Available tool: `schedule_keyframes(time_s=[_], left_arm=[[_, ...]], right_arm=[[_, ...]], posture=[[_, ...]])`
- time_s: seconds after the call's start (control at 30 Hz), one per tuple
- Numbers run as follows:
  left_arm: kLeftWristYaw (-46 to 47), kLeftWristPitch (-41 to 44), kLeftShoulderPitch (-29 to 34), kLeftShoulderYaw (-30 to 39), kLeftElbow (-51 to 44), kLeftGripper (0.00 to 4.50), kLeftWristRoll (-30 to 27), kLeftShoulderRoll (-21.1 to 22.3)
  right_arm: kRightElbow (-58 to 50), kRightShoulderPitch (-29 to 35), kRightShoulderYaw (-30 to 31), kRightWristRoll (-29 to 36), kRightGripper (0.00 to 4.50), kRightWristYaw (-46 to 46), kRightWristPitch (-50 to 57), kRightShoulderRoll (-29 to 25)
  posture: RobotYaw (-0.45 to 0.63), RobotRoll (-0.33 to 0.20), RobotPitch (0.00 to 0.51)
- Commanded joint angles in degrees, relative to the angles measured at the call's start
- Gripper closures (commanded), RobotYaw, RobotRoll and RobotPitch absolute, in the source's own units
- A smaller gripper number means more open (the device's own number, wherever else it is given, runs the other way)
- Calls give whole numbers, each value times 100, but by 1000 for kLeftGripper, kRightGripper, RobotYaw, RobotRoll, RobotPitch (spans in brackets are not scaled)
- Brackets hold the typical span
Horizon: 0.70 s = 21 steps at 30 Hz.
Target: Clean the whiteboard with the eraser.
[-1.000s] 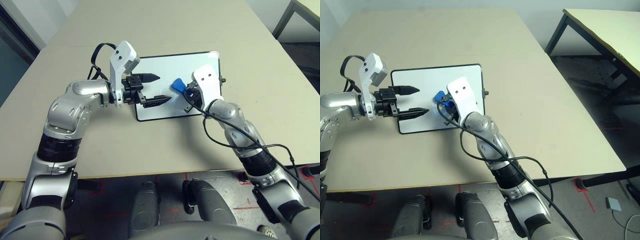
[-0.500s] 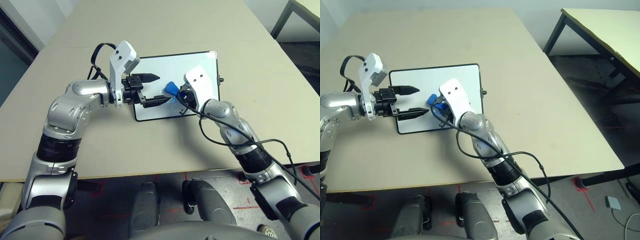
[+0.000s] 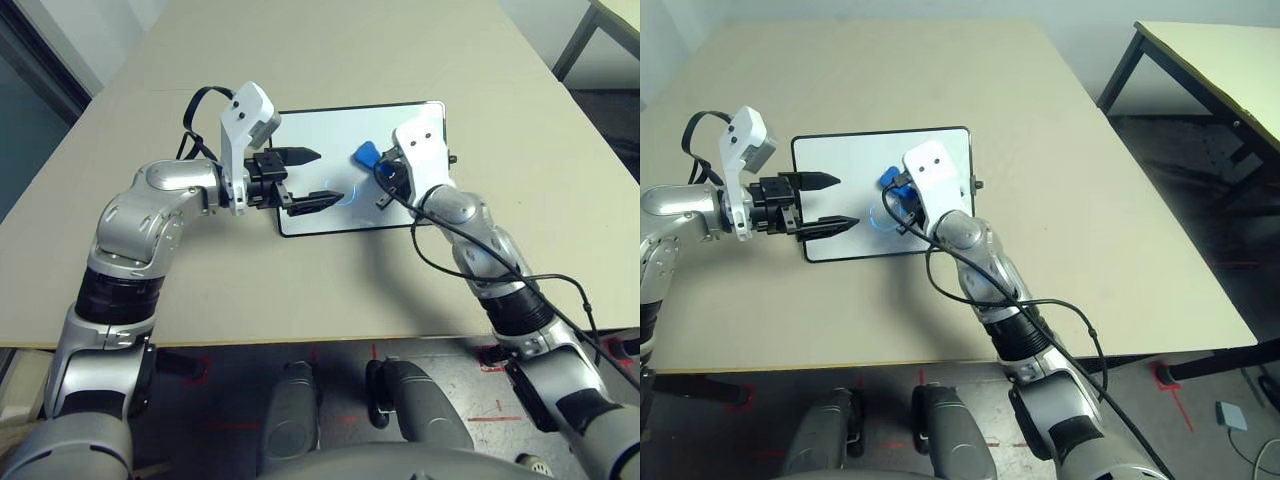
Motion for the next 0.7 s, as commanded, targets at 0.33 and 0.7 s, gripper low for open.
schedule_keyframes(time_s=[0.33, 0.7], left_arm=[[42, 9, -16, 6, -100, 0, -21, 30], [1924, -1559, -186, 1869, 105, 0, 96, -858]], right_arm=[[-285, 8, -413, 94, 3862, -67, 890, -43], [-1212, -1116, -2174, 345, 3865, -203, 2859, -1049]], posture=[[36, 0, 173], [30, 0, 165]])
